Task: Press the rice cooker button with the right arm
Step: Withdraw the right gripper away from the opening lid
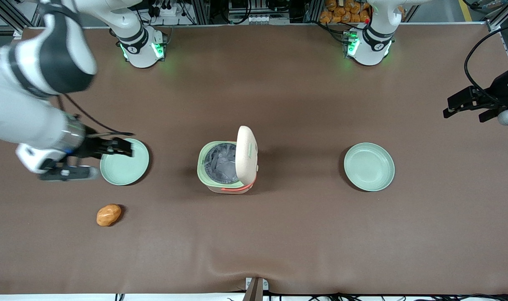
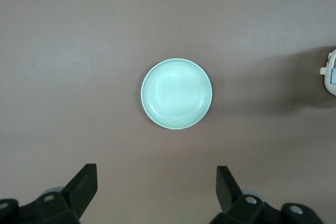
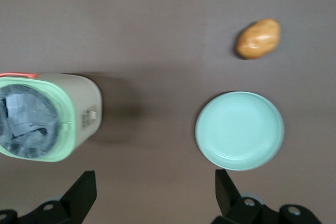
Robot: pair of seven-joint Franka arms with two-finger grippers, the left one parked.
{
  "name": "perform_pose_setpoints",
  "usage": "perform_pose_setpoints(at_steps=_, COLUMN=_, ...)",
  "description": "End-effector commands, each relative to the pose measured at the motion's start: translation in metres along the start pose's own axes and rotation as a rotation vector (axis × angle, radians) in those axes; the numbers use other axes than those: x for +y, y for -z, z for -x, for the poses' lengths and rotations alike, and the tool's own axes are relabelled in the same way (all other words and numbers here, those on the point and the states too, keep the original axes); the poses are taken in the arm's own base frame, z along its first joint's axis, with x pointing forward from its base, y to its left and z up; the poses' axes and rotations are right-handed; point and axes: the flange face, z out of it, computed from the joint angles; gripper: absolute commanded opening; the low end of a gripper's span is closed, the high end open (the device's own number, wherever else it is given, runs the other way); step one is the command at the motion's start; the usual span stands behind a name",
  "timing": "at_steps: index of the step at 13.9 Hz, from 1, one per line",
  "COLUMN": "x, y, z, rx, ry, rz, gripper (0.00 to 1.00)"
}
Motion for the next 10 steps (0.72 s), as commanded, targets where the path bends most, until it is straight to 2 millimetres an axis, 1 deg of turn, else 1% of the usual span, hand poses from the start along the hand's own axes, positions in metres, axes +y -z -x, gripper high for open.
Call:
perform_pose_setpoints(at_steps=1, x=0.033, y=0.032, z=0.024, rx=0.02, ry=0.013, rz=0.041, gripper=1.0)
perform_pose_setpoints(at_steps=3, x=0.066, y=0.045, z=0.035, rx=-0.007, ry=0.018, rz=0.046, gripper=1.0)
perform_pose_setpoints(at_steps=4, x=0.093, y=0.057, z=0.042, rx=-0.004, ry=0.016, rz=0.041, gripper=1.0)
perform_pose_setpoints(at_steps=6, x=0.134, y=0.078, z=0.065, rx=-0.01, ry=0.031, rz=0.032, gripper=1.0)
perform_pose_setpoints(at_steps=7, x=0.145, y=0.086, z=0.077, rx=-0.003, ry=0.018, rz=0.032, gripper=1.0)
perform_pose_setpoints(at_steps=8, x=0.147, y=0.094, z=0.089, rx=0.003, ry=0.016, rz=0.051, gripper=1.0)
perform_pose_setpoints(at_steps=10, x=0.142, y=0.108, z=0.108, rx=-0.017, ry=0.01, rz=0.076, gripper=1.0)
